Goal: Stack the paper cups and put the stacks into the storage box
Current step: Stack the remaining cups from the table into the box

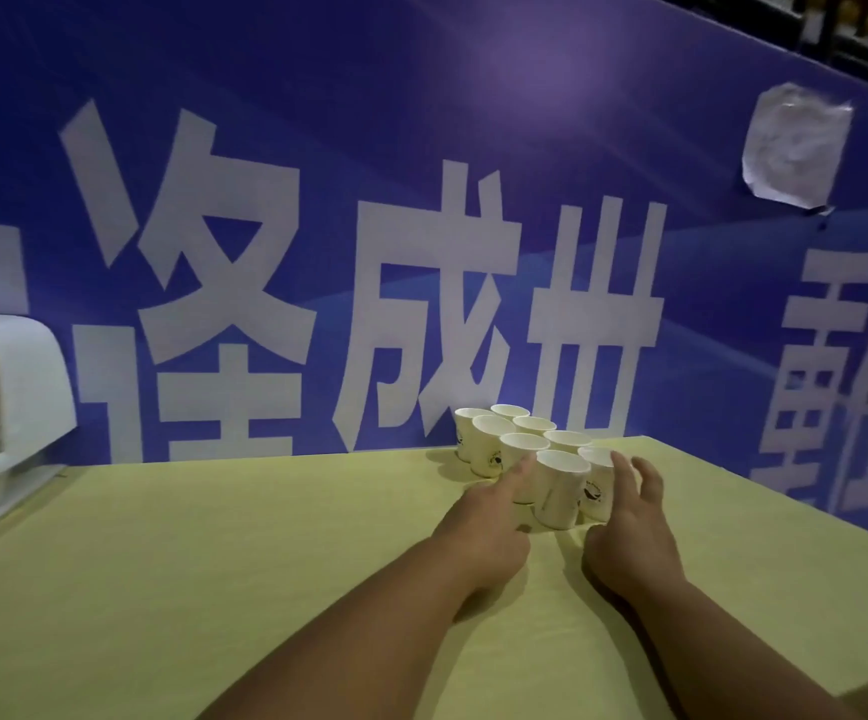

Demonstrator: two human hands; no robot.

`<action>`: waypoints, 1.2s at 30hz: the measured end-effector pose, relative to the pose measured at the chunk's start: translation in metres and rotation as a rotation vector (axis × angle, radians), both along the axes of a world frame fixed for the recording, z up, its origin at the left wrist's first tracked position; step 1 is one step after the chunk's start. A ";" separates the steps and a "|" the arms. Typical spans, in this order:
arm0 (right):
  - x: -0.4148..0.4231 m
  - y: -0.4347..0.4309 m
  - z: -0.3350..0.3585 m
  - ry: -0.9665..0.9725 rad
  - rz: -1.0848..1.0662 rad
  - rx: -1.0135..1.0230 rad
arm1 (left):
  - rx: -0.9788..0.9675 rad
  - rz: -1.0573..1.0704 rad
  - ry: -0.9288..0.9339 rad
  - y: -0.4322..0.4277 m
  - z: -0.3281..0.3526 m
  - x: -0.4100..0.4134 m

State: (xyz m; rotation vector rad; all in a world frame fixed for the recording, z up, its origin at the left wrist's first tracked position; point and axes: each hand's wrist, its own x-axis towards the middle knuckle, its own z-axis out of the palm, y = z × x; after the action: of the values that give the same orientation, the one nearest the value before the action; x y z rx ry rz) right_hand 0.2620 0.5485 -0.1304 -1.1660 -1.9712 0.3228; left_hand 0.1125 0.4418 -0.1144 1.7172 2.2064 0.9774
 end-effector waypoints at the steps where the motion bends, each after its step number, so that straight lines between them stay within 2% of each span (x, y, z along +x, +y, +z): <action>1: -0.001 0.004 -0.003 -0.027 0.018 -0.030 | -0.005 -0.008 0.012 0.006 -0.003 0.003; 8: -0.005 0.013 -0.010 -0.066 0.056 0.015 | -0.068 -0.073 0.141 0.038 -0.003 0.004; 11: -0.005 0.016 -0.012 -0.119 0.082 0.021 | 0.016 -0.007 0.206 0.040 -0.011 0.006; 18: -0.009 0.015 -0.012 -0.073 -0.036 0.019 | 0.163 0.045 0.095 0.030 -0.014 -0.001; 25: -0.005 0.014 -0.005 0.126 -0.083 -0.042 | 0.245 0.116 0.034 0.020 -0.013 -0.003; 27: -0.005 0.008 -0.001 0.172 -0.078 0.008 | 0.253 0.139 0.022 0.013 -0.011 -0.004; 30: -0.012 -0.009 0.004 0.141 -0.049 0.167 | 0.279 0.170 0.024 0.000 -0.006 -0.009; 36: -0.037 -0.042 0.016 0.138 0.094 0.227 | 0.322 0.231 0.077 -0.047 -0.002 -0.037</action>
State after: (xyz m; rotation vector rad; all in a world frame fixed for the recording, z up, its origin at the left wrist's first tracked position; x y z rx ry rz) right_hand 0.2247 0.5062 -0.1146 -0.8859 -1.8891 0.2155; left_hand 0.0760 0.3946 -0.1168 1.6701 2.4491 1.4111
